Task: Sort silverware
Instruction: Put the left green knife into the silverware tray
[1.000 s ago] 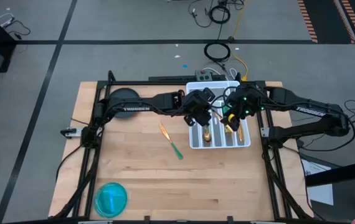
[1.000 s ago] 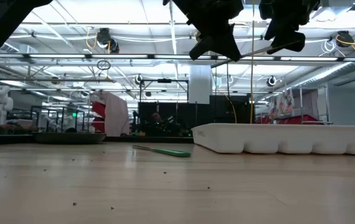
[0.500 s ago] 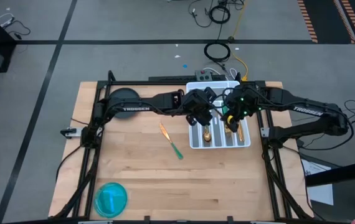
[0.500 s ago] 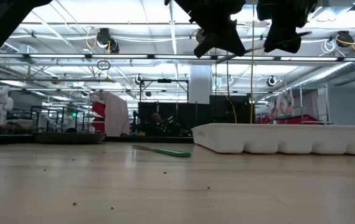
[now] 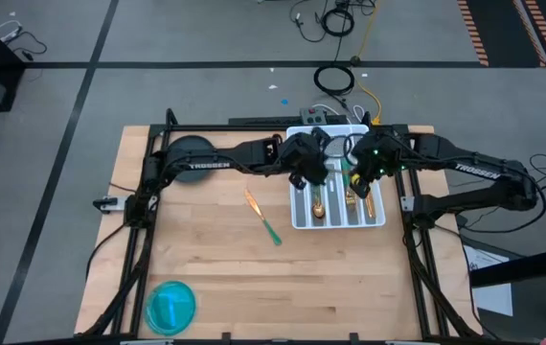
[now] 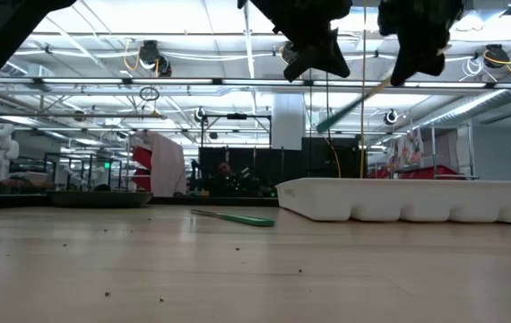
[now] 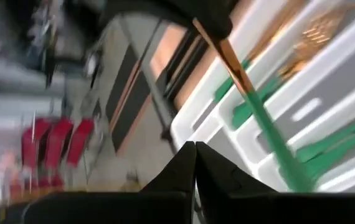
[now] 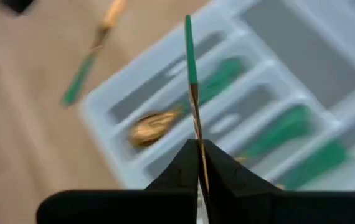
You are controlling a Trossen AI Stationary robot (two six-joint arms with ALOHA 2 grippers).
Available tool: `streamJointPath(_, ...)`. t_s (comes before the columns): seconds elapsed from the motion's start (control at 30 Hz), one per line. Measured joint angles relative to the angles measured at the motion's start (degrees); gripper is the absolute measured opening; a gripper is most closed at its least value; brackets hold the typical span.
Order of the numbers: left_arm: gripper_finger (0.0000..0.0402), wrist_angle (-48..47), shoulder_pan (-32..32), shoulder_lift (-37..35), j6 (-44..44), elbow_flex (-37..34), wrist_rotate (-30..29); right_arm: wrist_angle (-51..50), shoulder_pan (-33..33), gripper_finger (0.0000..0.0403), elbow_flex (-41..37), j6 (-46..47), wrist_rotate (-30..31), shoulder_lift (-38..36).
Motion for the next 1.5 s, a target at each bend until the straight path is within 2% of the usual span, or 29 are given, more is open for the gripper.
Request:
streamJointPath(0.27,0.0018,3.0,3.1,0.0,-7.0,0.0,-11.5,-6.0,-2.7,0.0000,0.0,7.2,10.8,-1.8)
streamJointPath(0.47,0.0019,2.7,4.0,-0.6,-14.8,0.0,-15.5,-14.9,-3.5,0.0000,0.0,10.1,20.4,-2.2)
streamJointPath(0.57,0.0020,1.9,3.9,-1.6,-20.4,-0.1,-15.7,-19.9,-3.5,0.0000,0.0,10.0,26.4,-2.3)
streamJointPath(0.7,0.0020,0.6,3.9,-3.6,-33.6,-0.1,-11.9,-23.3,-3.4,0.0000,0.0,9.9,29.5,-2.2)
streamJointPath(0.83,0.0014,-0.6,3.9,-7.0,-44.7,-0.1,-5.7,-23.1,-3.2,0.0000,-0.1,7.7,30.9,-2.3)
streamJointPath(0.93,0.0007,-0.5,3.9,-10.4,-49.5,-1.4,0.8,-22.0,-2.7,0.0000,-2.9,7.3,32.7,-2.8)
streamJointPath(1.07,0.0004,3.7,3.0,-16.7,-50.9,-8.7,6.8,-16.8,-0.8,0.0000,-10.8,7.2,32.9,-4.9)
streamJointPath(1.2,0.0003,11.6,1.1,-24.5,-51.1,-19.8,7.5,-12.6,2.0,0.0000,-17.3,8.0,35.6,-6.0)
streamJointPath(1.4,0.0002,31.8,-1.7,-37.0,-56.8,-38.8,9.4,-13.6,2.6,0.0000,-17.4,10.1,37.8,-5.8)
streamJointPath(1.5,0.0005,39.3,-2.7,-41.3,-62.1,-46.6,9.6,-14.8,2.3,0.0000,-17.5,14.2,37.7,-4.6)
